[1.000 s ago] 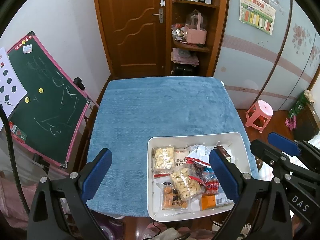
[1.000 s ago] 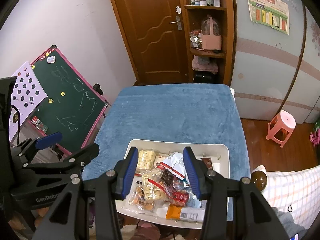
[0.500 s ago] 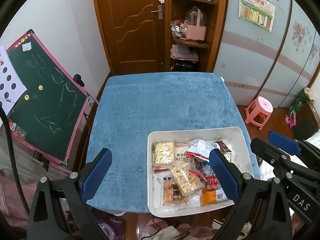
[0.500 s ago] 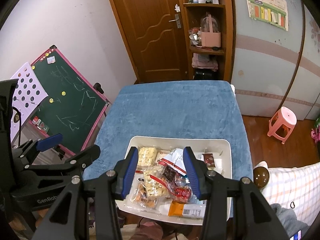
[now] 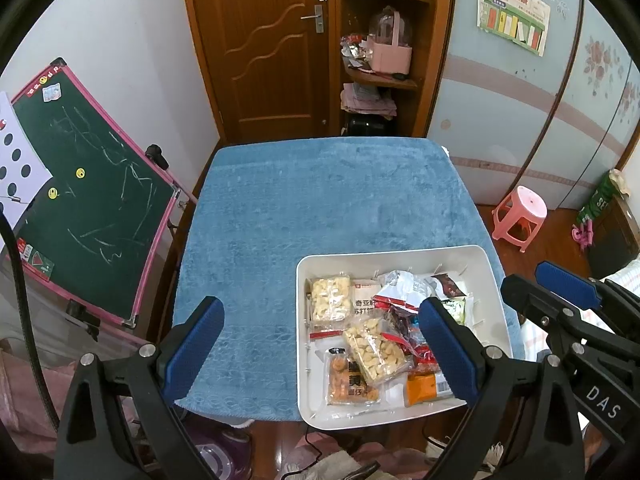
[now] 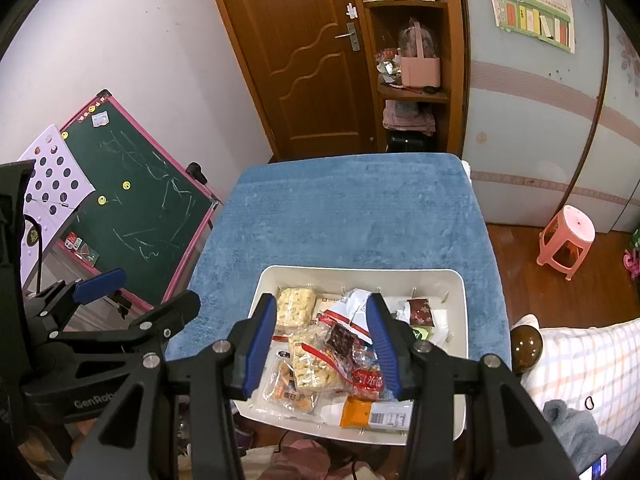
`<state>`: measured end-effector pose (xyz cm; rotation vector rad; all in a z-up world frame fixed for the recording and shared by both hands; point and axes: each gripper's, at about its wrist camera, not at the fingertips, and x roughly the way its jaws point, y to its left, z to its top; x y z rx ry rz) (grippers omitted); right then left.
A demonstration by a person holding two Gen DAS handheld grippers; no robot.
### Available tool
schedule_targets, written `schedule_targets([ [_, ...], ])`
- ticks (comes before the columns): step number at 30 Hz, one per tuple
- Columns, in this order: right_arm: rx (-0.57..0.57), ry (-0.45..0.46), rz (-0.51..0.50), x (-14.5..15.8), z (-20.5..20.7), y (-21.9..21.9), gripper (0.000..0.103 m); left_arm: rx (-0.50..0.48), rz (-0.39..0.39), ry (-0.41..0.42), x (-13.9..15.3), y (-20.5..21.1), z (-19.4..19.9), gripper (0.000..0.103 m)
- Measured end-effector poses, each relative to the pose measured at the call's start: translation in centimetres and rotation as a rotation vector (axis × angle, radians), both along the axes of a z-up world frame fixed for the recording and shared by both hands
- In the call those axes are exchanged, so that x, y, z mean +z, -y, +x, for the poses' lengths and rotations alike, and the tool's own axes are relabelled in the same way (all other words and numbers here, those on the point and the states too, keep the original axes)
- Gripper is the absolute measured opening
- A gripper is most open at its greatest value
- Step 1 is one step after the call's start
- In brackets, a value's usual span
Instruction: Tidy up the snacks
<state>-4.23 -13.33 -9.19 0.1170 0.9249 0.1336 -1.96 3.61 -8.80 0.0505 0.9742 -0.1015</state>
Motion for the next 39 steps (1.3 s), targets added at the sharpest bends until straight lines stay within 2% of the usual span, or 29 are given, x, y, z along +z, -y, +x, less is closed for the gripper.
schedule_targets([
  [39,-0.006,-0.020,0.008,-1.2,0.7,-1.3,0.047,0.003,0.015,-0.007,-0.4,-1.6,0.6,0.097],
])
